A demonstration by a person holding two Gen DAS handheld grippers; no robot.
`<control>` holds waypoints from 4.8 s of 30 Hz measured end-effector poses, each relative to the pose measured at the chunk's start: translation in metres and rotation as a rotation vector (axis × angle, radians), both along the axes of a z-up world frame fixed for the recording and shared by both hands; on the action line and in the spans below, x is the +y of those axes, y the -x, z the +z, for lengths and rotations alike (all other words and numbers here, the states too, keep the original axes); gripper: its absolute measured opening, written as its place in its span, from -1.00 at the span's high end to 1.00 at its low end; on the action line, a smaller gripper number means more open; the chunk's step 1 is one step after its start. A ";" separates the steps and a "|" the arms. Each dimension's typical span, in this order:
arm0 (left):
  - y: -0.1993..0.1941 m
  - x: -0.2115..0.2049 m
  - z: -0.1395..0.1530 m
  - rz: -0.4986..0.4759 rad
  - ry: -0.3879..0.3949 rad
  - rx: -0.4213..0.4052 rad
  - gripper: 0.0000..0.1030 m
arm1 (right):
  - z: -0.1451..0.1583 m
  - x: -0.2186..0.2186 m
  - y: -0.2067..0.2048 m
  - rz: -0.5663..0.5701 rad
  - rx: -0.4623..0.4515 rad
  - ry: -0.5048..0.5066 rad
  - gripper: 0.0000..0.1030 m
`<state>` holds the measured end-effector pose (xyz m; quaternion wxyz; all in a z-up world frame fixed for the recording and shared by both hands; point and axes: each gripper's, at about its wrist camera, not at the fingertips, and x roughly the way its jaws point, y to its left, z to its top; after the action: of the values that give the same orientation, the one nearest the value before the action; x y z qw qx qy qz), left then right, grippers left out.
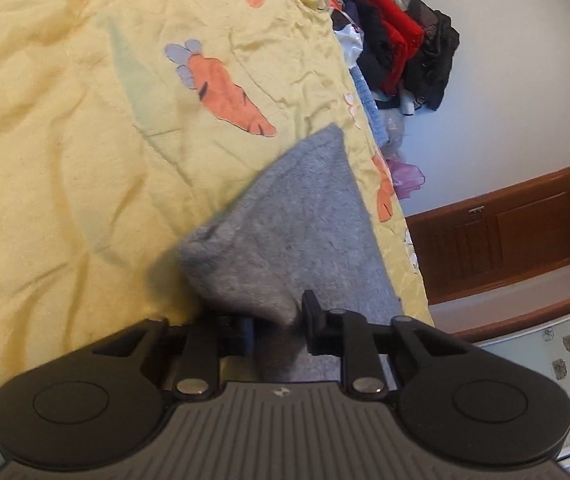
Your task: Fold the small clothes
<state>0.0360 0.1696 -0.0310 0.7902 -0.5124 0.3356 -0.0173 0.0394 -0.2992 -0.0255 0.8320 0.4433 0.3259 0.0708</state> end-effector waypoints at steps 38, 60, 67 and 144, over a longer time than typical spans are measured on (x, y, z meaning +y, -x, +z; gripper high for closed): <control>0.112 -0.078 0.133 -0.211 -1.127 -0.308 -0.80 | 0.105 0.030 0.123 0.111 -0.244 0.663 -0.53; 0.026 -0.130 0.040 -0.400 -0.990 -0.140 -0.96 | 0.075 0.085 0.021 0.177 -0.191 0.791 -0.65; 0.025 -0.128 0.040 -0.402 -0.975 -0.143 -0.96 | 0.023 0.082 -0.011 0.243 -0.093 0.874 -0.81; 0.174 -0.121 0.083 -0.330 -0.990 -0.255 0.88 | 0.079 0.261 -0.034 1.014 0.014 0.201 -0.90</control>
<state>-0.1385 0.0491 0.0521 0.9586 -0.0130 0.2810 -0.0431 0.0729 -0.0381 0.0537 0.7295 0.1479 0.5104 0.4306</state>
